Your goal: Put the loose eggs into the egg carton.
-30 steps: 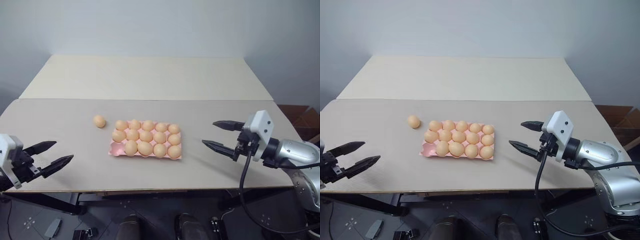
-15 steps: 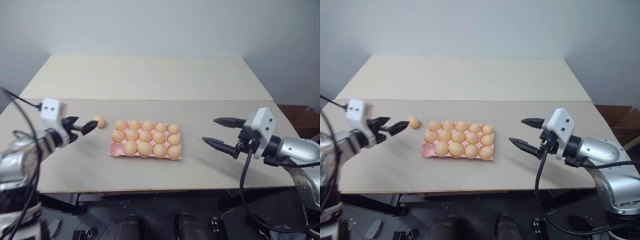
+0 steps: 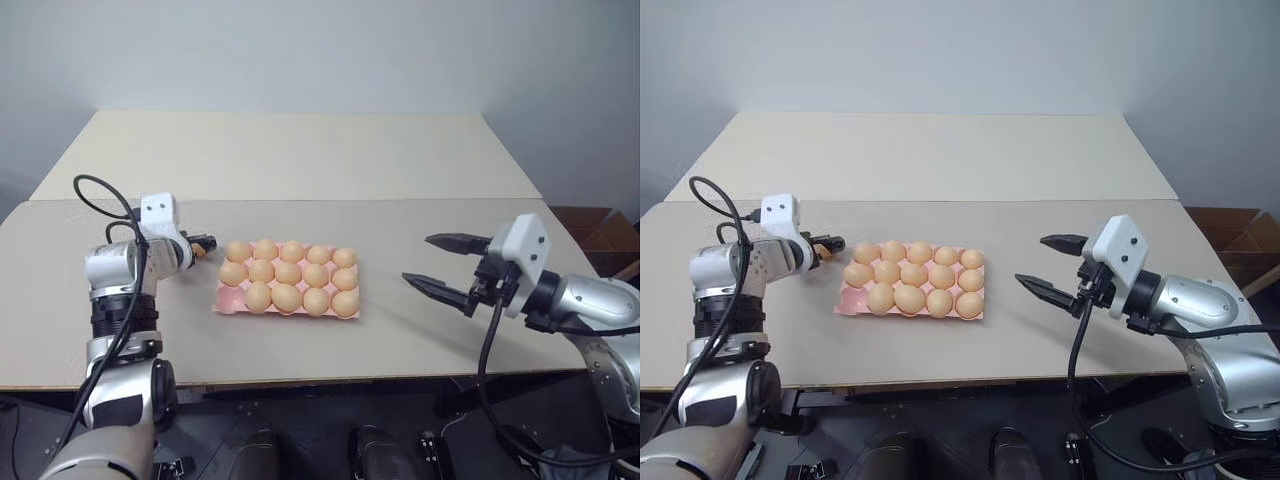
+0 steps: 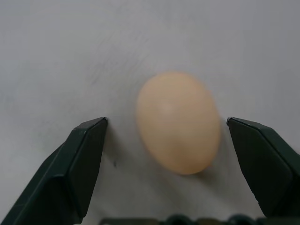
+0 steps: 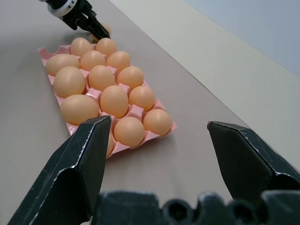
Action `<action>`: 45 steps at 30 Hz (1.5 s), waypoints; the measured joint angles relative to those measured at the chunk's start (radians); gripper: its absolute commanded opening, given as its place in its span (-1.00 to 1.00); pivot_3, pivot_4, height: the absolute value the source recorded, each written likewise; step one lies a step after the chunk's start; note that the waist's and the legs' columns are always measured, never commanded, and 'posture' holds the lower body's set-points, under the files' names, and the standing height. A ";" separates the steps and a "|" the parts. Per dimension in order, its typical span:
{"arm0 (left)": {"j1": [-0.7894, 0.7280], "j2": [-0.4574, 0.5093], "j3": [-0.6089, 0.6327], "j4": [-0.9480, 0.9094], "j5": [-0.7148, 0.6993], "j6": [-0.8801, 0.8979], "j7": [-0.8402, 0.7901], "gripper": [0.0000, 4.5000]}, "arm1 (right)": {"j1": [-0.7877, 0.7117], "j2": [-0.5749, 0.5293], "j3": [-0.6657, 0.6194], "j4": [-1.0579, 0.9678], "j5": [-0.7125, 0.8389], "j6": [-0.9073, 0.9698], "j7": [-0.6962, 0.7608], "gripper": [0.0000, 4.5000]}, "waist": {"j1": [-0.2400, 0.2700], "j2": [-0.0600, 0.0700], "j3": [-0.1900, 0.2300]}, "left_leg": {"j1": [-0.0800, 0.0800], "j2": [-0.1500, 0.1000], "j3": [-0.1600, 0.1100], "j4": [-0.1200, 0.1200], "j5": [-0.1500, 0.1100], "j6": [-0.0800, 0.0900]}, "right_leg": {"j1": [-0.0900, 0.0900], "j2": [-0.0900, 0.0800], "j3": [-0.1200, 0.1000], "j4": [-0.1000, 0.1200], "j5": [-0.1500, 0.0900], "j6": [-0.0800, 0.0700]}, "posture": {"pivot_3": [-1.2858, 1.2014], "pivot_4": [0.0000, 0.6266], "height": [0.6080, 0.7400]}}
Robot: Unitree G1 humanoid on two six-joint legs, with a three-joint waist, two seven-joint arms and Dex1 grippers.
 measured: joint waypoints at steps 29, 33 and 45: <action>0.527 0.557 -0.096 -0.373 -0.218 -0.697 -1.309 -0.31 | 0.077 0.005 -0.044 -0.070 0.033 0.008 -0.054 0.72 | 0.013 0.001 0.000 | -0.001 0.002 0.005 0.000 -0.001 0.000 | -0.002 0.000 0.002 -0.002 -0.002 -0.003 | 0.03 -0.52 1.00; 0.459 0.527 -0.195 -0.339 -0.157 -0.756 -1.331 -0.31 | 0.079 0.005 -0.043 -0.073 0.037 0.008 -0.058 0.72 | 0.009 0.001 0.000 | -0.001 0.002 0.004 0.000 -0.001 0.000 | -0.002 0.000 0.002 -0.001 -0.001 -0.002 | 0.03 -0.52 1.00; 0.387 0.473 -0.297 -0.280 -0.088 -0.776 -1.347 0.99 | 0.087 0.005 -0.045 -0.089 0.041 0.010 -0.082 0.72 | 0.002 0.001 0.000 | -0.001 0.002 0.004 0.001 -0.001 0.001 | -0.002 0.001 0.002 -0.001 -0.002 -0.001 | 0.03 -0.52 1.00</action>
